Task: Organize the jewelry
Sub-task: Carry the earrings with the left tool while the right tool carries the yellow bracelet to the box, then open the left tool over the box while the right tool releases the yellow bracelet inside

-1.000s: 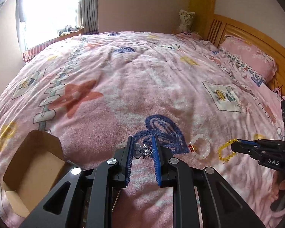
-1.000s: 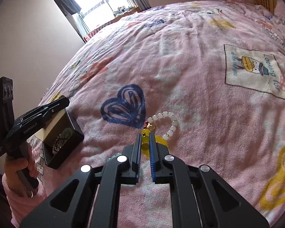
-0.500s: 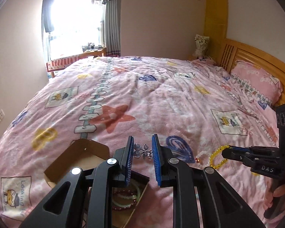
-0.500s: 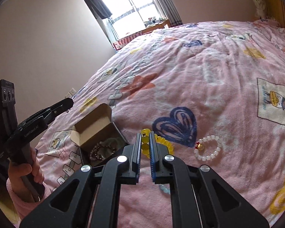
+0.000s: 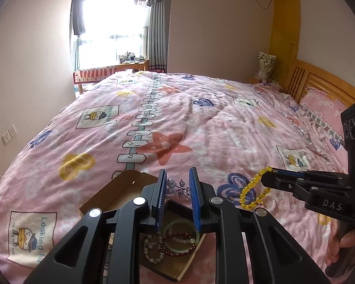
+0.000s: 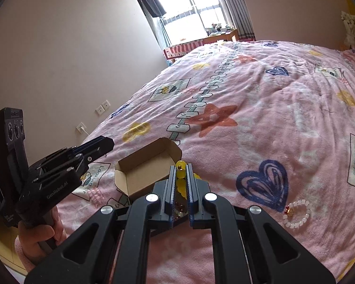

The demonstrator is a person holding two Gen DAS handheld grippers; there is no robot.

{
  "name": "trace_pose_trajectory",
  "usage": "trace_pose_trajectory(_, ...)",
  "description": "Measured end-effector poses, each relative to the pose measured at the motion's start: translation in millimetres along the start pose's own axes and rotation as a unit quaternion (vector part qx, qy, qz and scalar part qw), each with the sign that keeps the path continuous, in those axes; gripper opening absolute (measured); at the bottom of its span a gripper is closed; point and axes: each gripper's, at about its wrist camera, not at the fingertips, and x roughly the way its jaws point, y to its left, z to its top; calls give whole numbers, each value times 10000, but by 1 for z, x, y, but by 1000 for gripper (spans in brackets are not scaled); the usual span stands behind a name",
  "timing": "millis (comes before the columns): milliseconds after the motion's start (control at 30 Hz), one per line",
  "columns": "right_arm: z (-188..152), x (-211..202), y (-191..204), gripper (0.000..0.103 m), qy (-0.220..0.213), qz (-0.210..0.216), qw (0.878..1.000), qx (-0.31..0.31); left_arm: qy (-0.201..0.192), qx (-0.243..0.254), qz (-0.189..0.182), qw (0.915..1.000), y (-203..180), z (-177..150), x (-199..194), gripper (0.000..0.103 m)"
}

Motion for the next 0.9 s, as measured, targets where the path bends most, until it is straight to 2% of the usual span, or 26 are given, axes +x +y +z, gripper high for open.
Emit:
trace_pose_trajectory(100,7,11,8,9,39,8,10000,-18,67,-93,77,9999,11,-2,3,21)
trace_pose_trajectory(233,14,27,17,9,110,51,9999,9,203,-301,-59,9993,26,-7,7,21)
trace_pose_trajectory(533,20,60,28,9,283,185,9993,160,428,-382,-225,9981,36,-10,11,21)
trace_pose_trajectory(800,26,80,35,12,454,336,9982,189,455,-479,-198,9976,42,-10,11,21)
trace_pose_trajectory(833,26,81,37,12,460,307,9983,172,485,-450,-195,9976,42,-9,12,23)
trace_pose_trajectory(900,27,82,38,12,448,301,9984,166,533,-349,-172,9978,39,-9,12,35)
